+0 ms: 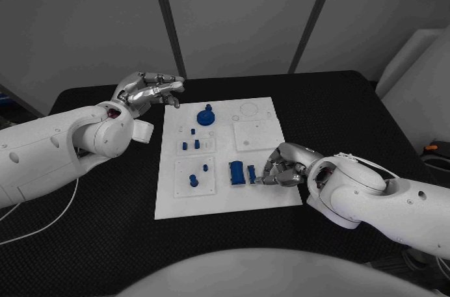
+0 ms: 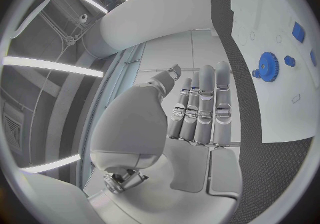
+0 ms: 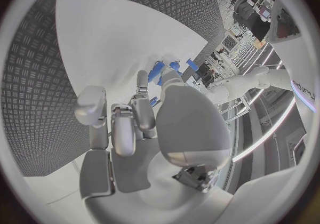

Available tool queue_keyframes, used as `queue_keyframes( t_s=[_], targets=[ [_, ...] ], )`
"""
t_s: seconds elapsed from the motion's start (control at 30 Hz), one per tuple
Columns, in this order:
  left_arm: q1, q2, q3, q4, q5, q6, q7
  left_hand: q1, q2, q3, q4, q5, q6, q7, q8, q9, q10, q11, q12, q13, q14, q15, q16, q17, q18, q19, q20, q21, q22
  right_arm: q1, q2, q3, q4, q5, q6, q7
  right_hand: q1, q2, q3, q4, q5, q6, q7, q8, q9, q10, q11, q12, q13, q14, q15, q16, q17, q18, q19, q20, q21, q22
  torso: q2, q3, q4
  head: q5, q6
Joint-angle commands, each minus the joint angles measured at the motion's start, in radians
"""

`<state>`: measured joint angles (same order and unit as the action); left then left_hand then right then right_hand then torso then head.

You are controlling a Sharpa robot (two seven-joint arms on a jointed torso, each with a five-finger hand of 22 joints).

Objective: Assemble the parts on the task board

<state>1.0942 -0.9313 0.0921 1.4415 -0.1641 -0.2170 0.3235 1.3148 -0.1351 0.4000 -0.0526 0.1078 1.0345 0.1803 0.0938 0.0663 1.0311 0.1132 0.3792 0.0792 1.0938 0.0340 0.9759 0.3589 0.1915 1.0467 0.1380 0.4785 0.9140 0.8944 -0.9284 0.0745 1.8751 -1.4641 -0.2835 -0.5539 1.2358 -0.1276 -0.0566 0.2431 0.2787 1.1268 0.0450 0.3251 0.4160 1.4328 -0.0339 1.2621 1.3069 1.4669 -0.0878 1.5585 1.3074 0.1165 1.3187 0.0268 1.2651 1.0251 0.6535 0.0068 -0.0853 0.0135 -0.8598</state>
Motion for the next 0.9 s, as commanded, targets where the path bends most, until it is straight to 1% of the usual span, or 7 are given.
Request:
queue_keyframes(
  t_s=[0.03,0.1,0.3,0.57,0.67,0.77,0.9],
  targets=[
    [0.001,0.001,0.001,0.000,0.001,0.012,0.003,0.001,0.005,-0.005,0.002,-0.002,-0.006,-0.001,-0.004,0.000,-0.005,-0.001,0.006,0.001,-0.002,0.004,-0.004,-0.001,-0.009,0.007,0.001,-0.001,-0.001,0.001,0.000,0.000,0.000,0.003,0.042,0.034,0.012,0.000,-0.008,0.000,-0.005,-0.007,-0.002,0.007,0.002,-0.004,0.006,-0.004,-0.001,0.098,0.001,-0.002,0.240,-0.012,-0.004,-0.001,-0.006,-0.001,0.001,0.0003,0.0015,0.001,0.000],
    [0.001,0.001,0.001,0.000,0.001,0.012,0.003,0.001,0.005,-0.005,0.002,-0.002,-0.006,-0.001,-0.004,0.000,-0.005,-0.001,0.006,0.001,-0.002,0.004,-0.004,-0.001,-0.009,0.007,0.001,-0.001,-0.001,0.001,0.001,0.000,-0.001,0.004,0.044,0.035,0.012,0.000,-0.008,0.000,-0.005,-0.007,-0.002,0.007,0.002,-0.004,0.006,-0.004,-0.001,0.098,0.001,-0.002,0.241,-0.012,-0.004,-0.001,-0.006,-0.001,0.002,0.0007,0.0020,0.001,0.000],
    [0.000,0.001,0.001,-0.001,0.001,0.012,0.003,0.001,0.005,-0.005,0.002,-0.002,-0.006,-0.001,-0.004,0.000,-0.005,-0.001,0.006,0.001,-0.002,0.004,-0.004,-0.001,-0.009,0.007,0.001,-0.001,-0.001,0.001,0.005,0.000,-0.005,0.006,0.042,0.037,0.012,0.004,-0.011,0.002,-0.009,-0.007,-0.002,0.008,0.002,-0.003,0.006,-0.002,0.000,0.098,0.001,-0.002,0.241,-0.012,-0.004,0.000,-0.006,0.000,0.002,-0.0001,0.0004,0.002,-0.001],
    [0.000,0.001,0.001,-0.001,0.001,0.012,0.003,0.001,0.005,-0.005,0.002,-0.002,-0.006,-0.001,-0.004,0.000,-0.005,-0.001,0.006,0.001,-0.002,0.004,-0.004,-0.001,-0.009,0.007,0.001,-0.001,-0.001,0.001,0.018,0.000,-0.027,0.007,0.026,0.027,0.002,0.025,-0.025,0.018,-0.007,-0.004,-0.002,0.009,0.003,0.000,0.006,0.003,0.005,0.099,0.001,0.000,0.244,-0.013,0.000,0.000,-0.003,0.006,0.003,-0.0001,0.0018,0.003,-0.007],
    [0.000,0.002,0.001,-0.001,0.001,0.013,0.003,0.001,0.005,-0.005,0.002,-0.002,-0.006,-0.001,-0.004,0.000,-0.005,-0.001,0.006,0.001,-0.002,0.004,-0.004,-0.001,-0.009,0.007,0.001,-0.001,-0.001,0.001,0.026,0.000,-0.037,0.007,0.024,0.024,0.000,0.030,-0.028,0.022,-0.005,-0.003,-0.003,0.010,0.003,0.002,0.006,0.006,0.008,0.099,0.001,0.001,0.245,-0.013,0.000,0.000,-0.002,0.007,0.003,0.0001,0.0023,0.003,-0.009],
    [0.000,0.002,0.001,-0.001,0.001,0.013,0.003,0.001,0.005,-0.005,0.002,-0.002,-0.006,-0.001,-0.004,0.000,-0.005,-0.001,0.006,0.001,-0.002,0.004,-0.004,-0.001,-0.009,0.007,0.001,-0.001,-0.001,0.001,0.032,0.000,-0.046,0.007,0.028,0.022,0.000,0.033,-0.029,0.024,-0.004,-0.003,-0.003,0.011,0.003,0.003,0.005,0.007,0.009,0.100,0.001,0.001,0.245,-0.013,0.001,0.000,-0.002,0.008,0.003,0.0002,0.0021,0.003,-0.010],
    [0.000,0.002,0.001,-0.001,0.001,0.013,0.002,0.001,0.005,-0.005,0.002,-0.002,-0.006,-0.001,-0.004,0.000,-0.005,-0.001,0.006,0.001,-0.002,0.004,-0.004,-0.001,-0.009,0.007,0.001,-0.001,-0.001,0.001,0.037,0.000,-0.058,0.007,0.050,0.016,0.013,0.035,-0.032,0.018,-0.007,-0.003,-0.005,0.011,0.004,0.003,0.004,0.008,0.010,0.099,0.000,0.001,0.245,-0.013,0.001,-0.001,-0.002,0.008,0.002,0.0003,0.0015,0.005,-0.012]
  ],
)
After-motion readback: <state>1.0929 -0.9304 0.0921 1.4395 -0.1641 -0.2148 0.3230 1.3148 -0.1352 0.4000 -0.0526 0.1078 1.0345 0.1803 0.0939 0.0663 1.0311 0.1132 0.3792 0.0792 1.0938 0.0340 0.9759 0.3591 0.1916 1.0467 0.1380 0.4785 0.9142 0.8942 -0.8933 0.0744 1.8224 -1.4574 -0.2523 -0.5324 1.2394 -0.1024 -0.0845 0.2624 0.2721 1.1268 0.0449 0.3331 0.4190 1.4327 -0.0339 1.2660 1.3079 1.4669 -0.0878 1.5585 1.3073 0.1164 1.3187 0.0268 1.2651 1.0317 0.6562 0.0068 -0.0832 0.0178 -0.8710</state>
